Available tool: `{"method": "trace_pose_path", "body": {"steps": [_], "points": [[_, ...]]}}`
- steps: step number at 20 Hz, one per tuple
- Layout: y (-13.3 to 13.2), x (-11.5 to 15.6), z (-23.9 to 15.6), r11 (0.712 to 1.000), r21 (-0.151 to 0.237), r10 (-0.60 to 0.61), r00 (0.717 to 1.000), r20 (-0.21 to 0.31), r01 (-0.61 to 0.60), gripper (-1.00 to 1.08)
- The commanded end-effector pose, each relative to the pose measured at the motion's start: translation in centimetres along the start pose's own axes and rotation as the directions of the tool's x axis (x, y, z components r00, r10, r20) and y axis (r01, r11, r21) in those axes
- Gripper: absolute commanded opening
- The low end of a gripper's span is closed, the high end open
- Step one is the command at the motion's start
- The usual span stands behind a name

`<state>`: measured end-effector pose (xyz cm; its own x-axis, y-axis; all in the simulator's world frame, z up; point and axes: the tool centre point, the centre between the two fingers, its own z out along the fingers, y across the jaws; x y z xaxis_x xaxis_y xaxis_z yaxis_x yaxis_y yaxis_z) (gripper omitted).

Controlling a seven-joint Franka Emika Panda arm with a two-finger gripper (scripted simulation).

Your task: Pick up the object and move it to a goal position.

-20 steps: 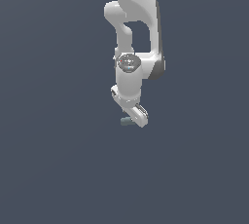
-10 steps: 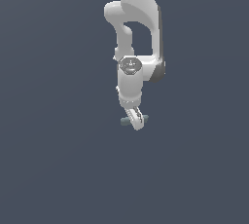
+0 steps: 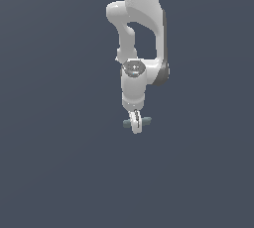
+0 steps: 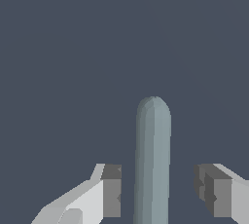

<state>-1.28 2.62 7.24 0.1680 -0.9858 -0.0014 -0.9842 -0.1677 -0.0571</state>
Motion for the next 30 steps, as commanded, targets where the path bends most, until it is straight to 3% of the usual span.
{"method": "trace_pose_path", "body": {"steps": [1,12,24,25,30], "points": [[0.0,0.0,0.2,0.999,0.003,0.036,0.999,-0.002,-0.036,0.28],[0.1,-0.1,0.5,0.997,0.005,0.077,0.997,-0.004,-0.077,0.28],[0.2,0.0,3.4,0.997,0.006,0.082,0.997,-0.004,-0.082,0.28],[0.2,0.0,3.4,0.997,0.006,0.082,0.997,-0.004,-0.082,-1.0],[0.2,0.0,3.4,0.997,0.006,0.082,0.997,-0.004,-0.082,-1.0]]}}
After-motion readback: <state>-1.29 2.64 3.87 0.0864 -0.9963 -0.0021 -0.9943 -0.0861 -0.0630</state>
